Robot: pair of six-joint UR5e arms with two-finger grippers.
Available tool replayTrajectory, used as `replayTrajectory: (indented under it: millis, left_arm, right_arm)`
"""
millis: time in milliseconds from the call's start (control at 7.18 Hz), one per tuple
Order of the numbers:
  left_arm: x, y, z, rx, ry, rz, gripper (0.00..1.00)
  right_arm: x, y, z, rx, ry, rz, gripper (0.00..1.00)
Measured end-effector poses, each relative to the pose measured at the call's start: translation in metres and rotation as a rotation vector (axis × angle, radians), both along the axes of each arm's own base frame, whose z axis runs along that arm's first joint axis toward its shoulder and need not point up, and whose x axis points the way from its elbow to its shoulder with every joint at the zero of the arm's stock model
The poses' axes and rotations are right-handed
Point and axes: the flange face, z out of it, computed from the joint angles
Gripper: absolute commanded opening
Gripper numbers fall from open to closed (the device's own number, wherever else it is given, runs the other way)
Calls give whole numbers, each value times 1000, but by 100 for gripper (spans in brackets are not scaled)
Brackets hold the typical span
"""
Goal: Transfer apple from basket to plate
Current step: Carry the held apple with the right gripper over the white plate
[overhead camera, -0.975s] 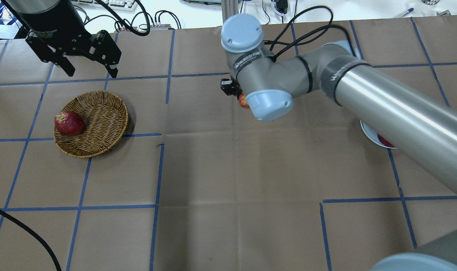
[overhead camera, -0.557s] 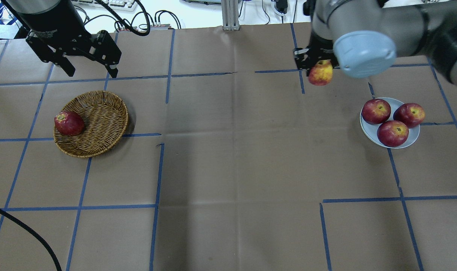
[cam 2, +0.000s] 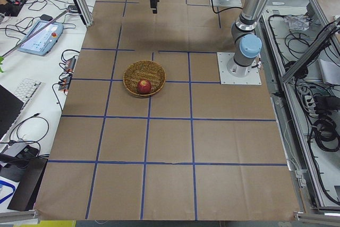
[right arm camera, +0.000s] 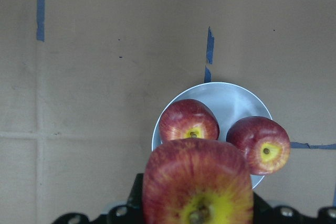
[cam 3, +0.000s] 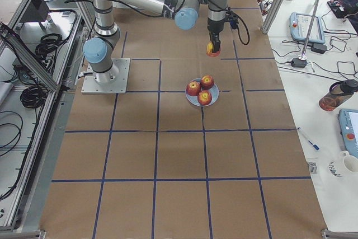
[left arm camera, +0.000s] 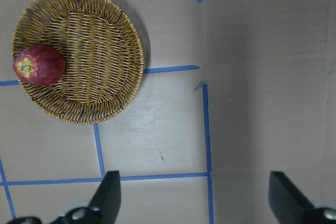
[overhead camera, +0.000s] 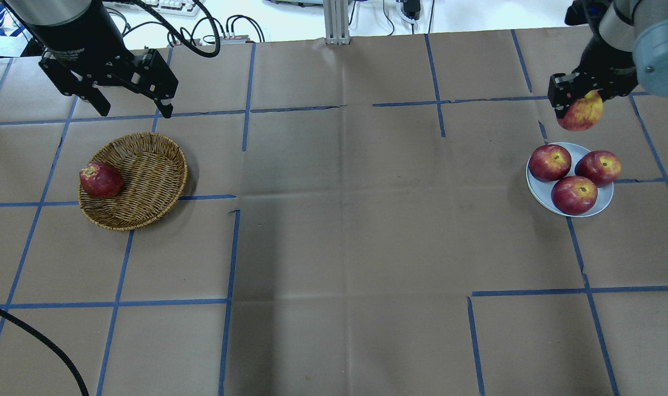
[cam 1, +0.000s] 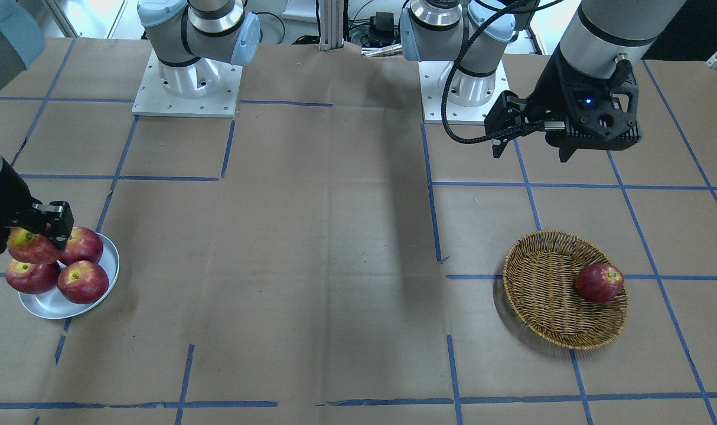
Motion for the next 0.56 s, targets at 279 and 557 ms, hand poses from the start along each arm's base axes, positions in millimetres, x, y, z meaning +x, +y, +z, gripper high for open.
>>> replayTrajectory:
  millis: [279,557]
  left_arm:
    - [0,0,-1,1,0,-1,99]
    - [-1,0,0,1,0,-1,99]
  right_arm:
    - [-37,12,-34,11,-38,4,51]
    - [-51,23,-70,6,-42,-6,51]
